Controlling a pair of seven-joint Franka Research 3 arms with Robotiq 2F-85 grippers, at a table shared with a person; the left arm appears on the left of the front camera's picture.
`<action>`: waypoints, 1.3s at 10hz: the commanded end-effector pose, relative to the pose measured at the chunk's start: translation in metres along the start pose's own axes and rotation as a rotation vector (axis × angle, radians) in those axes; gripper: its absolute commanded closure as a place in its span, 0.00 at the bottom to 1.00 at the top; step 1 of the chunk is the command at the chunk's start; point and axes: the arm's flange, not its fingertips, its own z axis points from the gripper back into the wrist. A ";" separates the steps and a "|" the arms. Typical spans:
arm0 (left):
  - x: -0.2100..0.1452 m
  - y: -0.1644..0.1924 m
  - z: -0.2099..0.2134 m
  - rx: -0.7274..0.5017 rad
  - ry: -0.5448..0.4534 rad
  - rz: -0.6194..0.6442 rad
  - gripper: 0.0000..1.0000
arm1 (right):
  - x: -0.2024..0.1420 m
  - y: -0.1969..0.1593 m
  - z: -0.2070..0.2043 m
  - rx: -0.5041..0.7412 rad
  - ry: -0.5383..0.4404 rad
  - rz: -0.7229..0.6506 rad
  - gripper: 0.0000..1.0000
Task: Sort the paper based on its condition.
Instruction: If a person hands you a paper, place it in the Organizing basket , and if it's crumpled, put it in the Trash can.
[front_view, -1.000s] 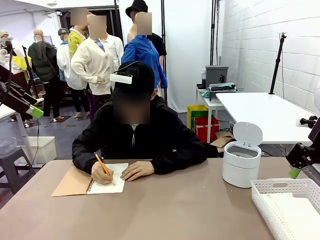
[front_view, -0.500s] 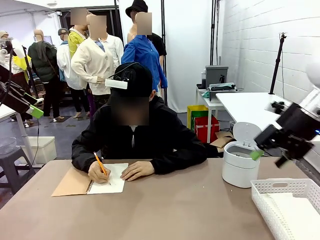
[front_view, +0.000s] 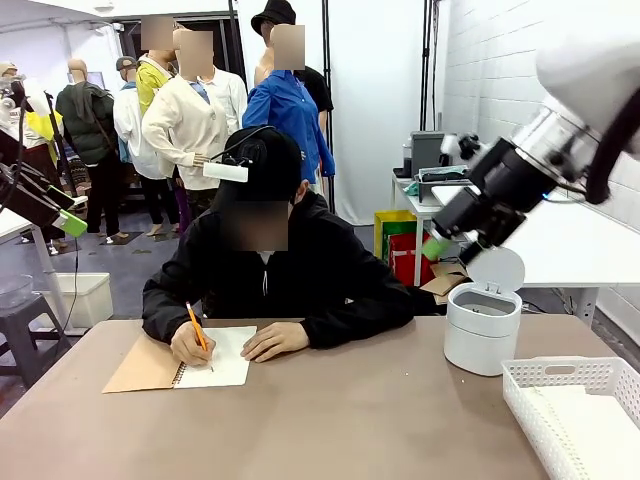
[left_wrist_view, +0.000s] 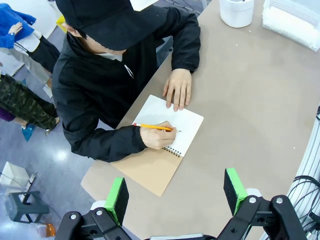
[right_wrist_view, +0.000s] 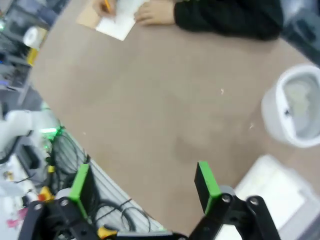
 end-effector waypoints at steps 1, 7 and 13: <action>-0.001 0.001 0.001 -0.007 -0.008 0.002 0.00 | 0.026 -0.003 -0.002 0.019 -0.074 0.101 0.00; -0.001 0.001 0.001 -0.007 -0.008 0.002 0.00 | 0.069 0.042 0.008 -0.009 -0.213 0.312 0.00; -0.001 0.001 0.001 -0.007 -0.008 0.002 0.00 | 0.067 0.050 0.015 -0.035 -0.185 0.287 0.00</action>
